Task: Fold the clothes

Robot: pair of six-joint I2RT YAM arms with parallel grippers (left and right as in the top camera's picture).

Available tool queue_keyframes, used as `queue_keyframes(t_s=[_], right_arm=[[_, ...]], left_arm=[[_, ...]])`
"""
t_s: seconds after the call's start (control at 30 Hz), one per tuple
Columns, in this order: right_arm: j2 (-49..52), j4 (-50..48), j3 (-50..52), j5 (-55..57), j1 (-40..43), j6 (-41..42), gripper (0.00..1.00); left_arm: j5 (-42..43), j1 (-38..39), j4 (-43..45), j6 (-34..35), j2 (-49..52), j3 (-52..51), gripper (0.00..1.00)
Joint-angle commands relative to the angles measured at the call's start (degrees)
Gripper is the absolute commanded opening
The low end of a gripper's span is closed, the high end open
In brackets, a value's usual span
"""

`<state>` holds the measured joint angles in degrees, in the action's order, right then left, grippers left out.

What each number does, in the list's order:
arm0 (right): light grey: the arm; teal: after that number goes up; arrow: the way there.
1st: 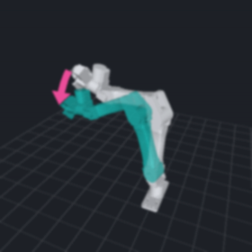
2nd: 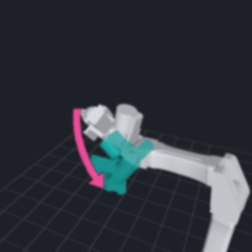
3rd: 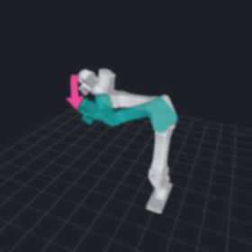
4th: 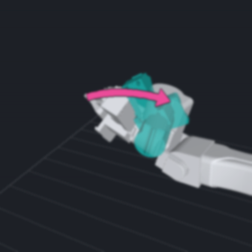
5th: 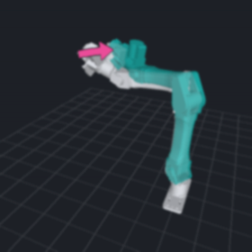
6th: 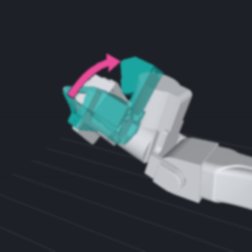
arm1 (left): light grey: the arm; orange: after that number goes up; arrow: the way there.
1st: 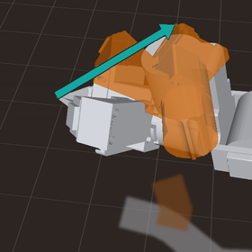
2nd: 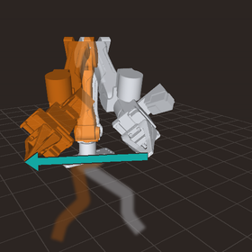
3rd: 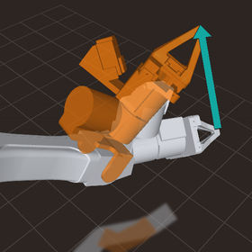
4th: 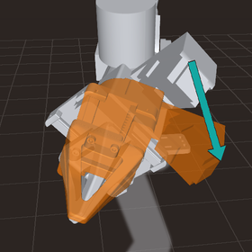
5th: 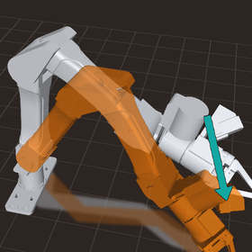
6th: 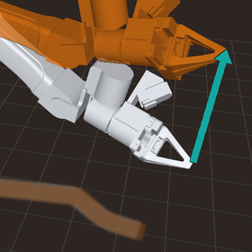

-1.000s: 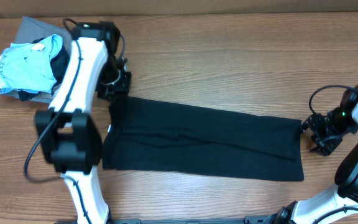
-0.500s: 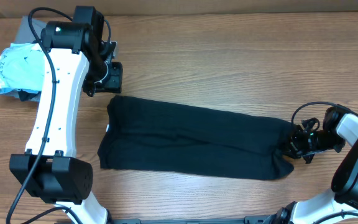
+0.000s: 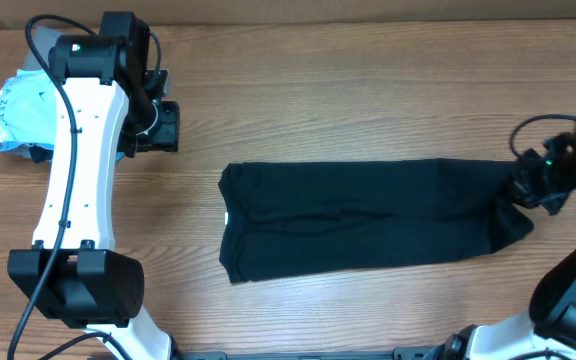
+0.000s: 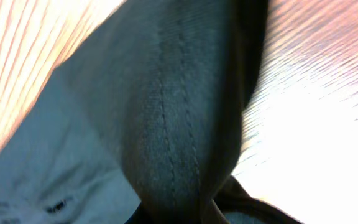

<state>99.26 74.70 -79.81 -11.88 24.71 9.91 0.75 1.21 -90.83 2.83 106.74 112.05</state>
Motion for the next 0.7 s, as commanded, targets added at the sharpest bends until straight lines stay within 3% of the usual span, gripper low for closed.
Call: queue_keyframes(t_s=[0.0, 0.33, 0.5, 0.67], right_arm=[[-1.27, 0.09, -0.90, 5.27, -6.75, 2.58, 0.04], [-1.22, -0.33, 0.74, 3.65, -28.22, 11.89, 0.04], [-1.20, -5.07, 3.30, 3.91, -37.38, 19.30, 0.05], [-1.16, -11.34, 8.13, 4.07, -39.56, 23.52, 0.05]], left_arm=[[-0.63, -0.24, 0.00, 0.20, -0.15, 0.35, 0.49], [0.76, -0.24, 0.44, 0.20, -0.15, 0.35, 0.50], [0.79, -0.17, 0.68, 0.20, -0.15, 0.35, 0.50], [0.79, -0.17, 0.72, 0.17, -0.15, 0.35, 0.50]])
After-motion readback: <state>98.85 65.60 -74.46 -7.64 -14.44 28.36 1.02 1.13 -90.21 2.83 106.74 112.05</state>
